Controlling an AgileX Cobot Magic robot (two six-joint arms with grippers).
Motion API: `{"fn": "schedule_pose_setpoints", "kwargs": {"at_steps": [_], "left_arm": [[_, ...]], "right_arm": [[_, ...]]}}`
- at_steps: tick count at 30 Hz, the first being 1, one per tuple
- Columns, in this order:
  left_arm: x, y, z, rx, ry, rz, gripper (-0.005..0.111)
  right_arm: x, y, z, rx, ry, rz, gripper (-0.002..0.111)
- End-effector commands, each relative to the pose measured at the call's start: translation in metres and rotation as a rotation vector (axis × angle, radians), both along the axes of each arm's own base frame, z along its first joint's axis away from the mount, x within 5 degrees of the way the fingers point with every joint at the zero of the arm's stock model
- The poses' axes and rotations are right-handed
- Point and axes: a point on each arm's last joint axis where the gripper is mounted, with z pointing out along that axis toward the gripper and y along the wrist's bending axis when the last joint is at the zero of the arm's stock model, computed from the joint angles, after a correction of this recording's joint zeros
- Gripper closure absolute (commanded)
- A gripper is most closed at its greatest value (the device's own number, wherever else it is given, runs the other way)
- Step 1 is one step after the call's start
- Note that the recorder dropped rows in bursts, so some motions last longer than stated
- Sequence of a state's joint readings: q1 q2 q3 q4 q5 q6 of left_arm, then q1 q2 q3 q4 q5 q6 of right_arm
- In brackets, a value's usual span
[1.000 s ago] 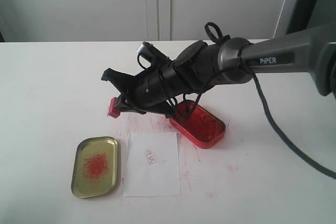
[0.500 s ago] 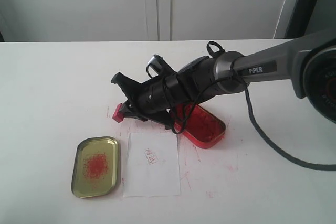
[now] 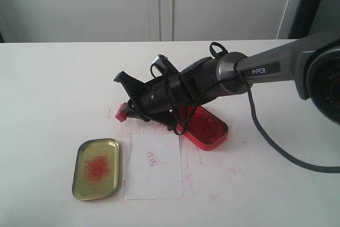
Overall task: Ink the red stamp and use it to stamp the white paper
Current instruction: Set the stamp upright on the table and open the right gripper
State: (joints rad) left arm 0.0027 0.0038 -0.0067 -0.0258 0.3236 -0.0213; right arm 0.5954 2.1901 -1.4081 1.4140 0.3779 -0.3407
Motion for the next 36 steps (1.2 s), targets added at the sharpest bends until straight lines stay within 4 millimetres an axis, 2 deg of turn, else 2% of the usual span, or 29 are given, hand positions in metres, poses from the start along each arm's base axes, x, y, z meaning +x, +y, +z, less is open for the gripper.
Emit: {"fn": "schedule_pose_setpoints", "kwargs": {"at_steps": [1, 4, 18, 27, 36], "left_arm": [[-0.001, 0.0, -0.003, 0.001, 0.011, -0.003, 0.107], [-0.001, 0.0, -0.003, 0.001, 0.011, -0.003, 0.107], [-0.001, 0.0, -0.003, 0.001, 0.011, -0.003, 0.107], [-0.001, 0.0, -0.003, 0.001, 0.011, -0.003, 0.107], [-0.001, 0.0, -0.003, 0.001, 0.011, -0.003, 0.107]], "right_arm": [[0.002, -0.003, -0.001, 0.002, 0.008, -0.024, 0.091], [0.001, -0.003, -0.001, 0.009, 0.026, -0.033, 0.091], [0.001, -0.002, -0.001, 0.02, 0.046, -0.043, 0.067], [-0.005, -0.01, -0.006, 0.004, 0.087, -0.112, 0.067], [-0.008, -0.016, 0.015, 0.013, 0.043, -0.134, 0.067]]}}
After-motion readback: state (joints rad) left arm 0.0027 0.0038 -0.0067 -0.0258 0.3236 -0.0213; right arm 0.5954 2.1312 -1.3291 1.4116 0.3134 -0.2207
